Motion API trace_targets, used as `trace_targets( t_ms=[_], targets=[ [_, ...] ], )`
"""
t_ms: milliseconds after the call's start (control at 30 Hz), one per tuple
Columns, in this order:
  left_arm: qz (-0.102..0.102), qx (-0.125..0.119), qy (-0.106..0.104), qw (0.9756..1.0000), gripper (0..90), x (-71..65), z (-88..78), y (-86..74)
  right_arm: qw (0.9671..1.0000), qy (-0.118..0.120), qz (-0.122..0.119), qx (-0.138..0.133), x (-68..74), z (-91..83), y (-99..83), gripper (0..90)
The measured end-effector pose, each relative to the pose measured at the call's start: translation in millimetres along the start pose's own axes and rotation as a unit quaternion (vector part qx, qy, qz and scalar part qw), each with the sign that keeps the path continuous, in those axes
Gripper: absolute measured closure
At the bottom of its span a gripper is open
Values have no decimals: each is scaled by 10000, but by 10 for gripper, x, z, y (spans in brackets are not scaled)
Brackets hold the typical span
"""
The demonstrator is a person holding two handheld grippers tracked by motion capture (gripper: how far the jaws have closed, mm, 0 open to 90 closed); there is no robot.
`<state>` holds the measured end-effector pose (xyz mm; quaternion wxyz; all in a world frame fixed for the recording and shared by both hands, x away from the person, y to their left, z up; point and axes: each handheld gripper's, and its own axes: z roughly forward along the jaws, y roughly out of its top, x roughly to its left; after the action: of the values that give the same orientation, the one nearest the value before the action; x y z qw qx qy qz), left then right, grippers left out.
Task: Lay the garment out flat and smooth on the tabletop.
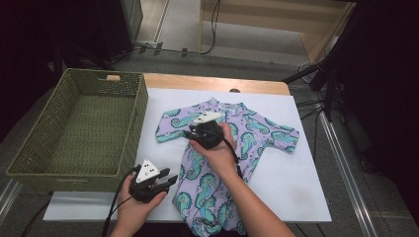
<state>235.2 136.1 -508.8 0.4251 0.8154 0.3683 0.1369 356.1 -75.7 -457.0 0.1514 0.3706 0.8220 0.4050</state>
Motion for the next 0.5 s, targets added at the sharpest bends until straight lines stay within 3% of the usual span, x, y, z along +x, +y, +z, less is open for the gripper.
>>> trace_targets(
  t_ms=[167,267,367,500],
  targets=[
    [-171,-53,28,9998,576,28,-9,-6,9991,-29,-275,312,43,320,147,676],
    [-76,-44,112,9999,576,1,-7,-7,9986,-147,-177,477,-5,465,126,668],
    [-111,-25,106,9999,575,9,-4,-5,9970,-198,-130,733,-67,579,62,675],
    [-103,38,119,9999,575,6,10,0,9948,-282,-201,957,-100,658,-9,781]
  ],
)
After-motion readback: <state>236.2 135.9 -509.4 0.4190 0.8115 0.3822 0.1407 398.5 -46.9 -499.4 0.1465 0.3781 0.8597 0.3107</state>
